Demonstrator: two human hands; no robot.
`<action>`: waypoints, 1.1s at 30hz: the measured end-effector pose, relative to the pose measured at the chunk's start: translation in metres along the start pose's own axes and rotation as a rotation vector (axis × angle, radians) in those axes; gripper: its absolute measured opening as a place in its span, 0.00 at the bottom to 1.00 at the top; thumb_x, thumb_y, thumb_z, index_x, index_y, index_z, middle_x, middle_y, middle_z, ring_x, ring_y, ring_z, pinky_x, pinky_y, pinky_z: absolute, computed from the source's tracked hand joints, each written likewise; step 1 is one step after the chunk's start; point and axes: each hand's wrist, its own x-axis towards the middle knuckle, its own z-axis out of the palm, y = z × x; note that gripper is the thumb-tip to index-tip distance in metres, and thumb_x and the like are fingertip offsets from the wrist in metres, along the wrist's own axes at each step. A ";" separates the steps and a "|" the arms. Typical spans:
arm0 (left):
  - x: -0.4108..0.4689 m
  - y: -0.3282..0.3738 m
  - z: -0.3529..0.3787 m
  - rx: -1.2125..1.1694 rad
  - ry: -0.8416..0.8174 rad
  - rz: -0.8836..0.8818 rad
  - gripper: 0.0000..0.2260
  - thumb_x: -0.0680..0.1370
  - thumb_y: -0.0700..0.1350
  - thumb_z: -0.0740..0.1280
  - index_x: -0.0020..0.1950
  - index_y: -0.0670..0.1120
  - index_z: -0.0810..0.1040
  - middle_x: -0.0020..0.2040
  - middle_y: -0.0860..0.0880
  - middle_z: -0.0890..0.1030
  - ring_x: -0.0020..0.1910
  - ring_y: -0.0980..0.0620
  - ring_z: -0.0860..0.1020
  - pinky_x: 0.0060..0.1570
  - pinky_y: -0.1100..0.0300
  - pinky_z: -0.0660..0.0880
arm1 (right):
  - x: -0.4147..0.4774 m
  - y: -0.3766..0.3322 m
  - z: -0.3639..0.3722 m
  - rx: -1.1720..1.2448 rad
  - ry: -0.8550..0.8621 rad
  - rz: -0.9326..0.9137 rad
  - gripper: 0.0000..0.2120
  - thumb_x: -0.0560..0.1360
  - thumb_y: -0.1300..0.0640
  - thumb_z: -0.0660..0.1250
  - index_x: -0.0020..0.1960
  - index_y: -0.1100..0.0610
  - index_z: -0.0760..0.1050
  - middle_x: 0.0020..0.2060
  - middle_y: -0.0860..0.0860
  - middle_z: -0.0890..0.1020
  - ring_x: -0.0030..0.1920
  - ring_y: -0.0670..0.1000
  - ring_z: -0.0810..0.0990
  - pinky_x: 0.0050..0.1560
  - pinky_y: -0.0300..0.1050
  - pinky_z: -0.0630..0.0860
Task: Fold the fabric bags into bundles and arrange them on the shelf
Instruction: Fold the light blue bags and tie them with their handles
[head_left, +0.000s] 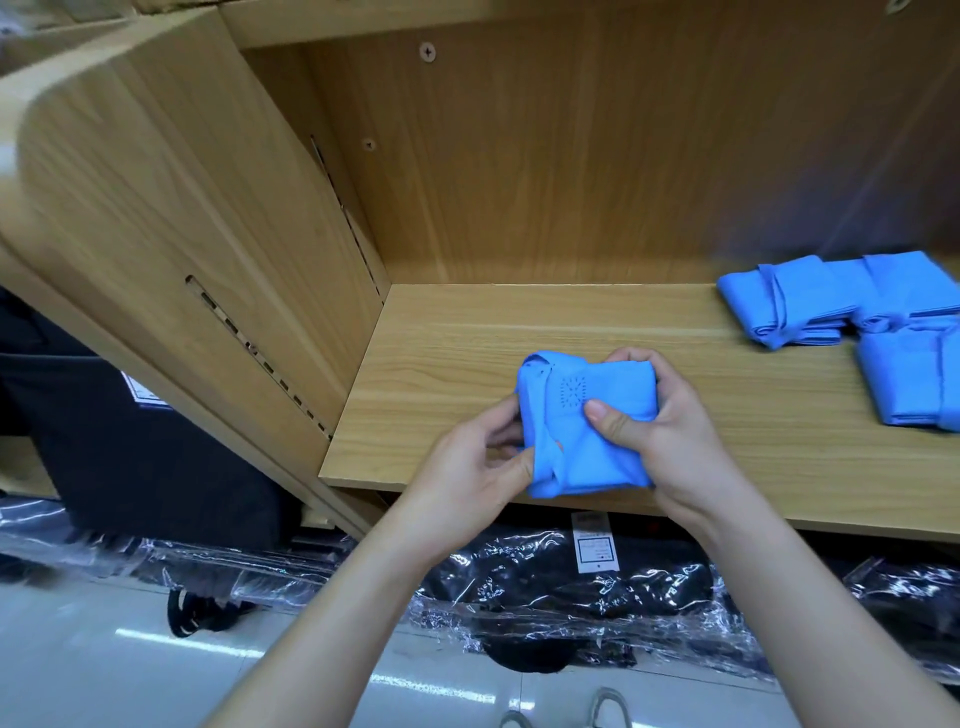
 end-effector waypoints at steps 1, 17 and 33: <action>-0.001 0.001 0.000 -0.068 -0.009 -0.035 0.16 0.77 0.46 0.68 0.65 0.49 0.77 0.56 0.54 0.84 0.57 0.56 0.80 0.60 0.55 0.76 | 0.000 0.001 0.001 0.011 0.018 0.013 0.15 0.69 0.71 0.69 0.48 0.55 0.70 0.39 0.52 0.78 0.37 0.47 0.77 0.38 0.40 0.79; -0.014 0.003 0.039 -0.387 0.464 -0.007 0.10 0.76 0.35 0.69 0.57 0.44 0.81 0.41 0.43 0.85 0.45 0.51 0.84 0.51 0.64 0.76 | 0.004 0.013 0.022 0.183 0.530 0.095 0.11 0.75 0.67 0.69 0.53 0.57 0.72 0.44 0.52 0.81 0.45 0.53 0.80 0.54 0.57 0.78; -0.019 -0.001 0.063 -0.019 0.344 -0.101 0.23 0.64 0.38 0.58 0.52 0.60 0.79 0.48 0.62 0.82 0.51 0.70 0.78 0.52 0.76 0.70 | 0.000 0.020 0.025 -0.089 0.644 -0.068 0.15 0.74 0.66 0.69 0.50 0.50 0.68 0.43 0.48 0.77 0.43 0.48 0.77 0.50 0.45 0.75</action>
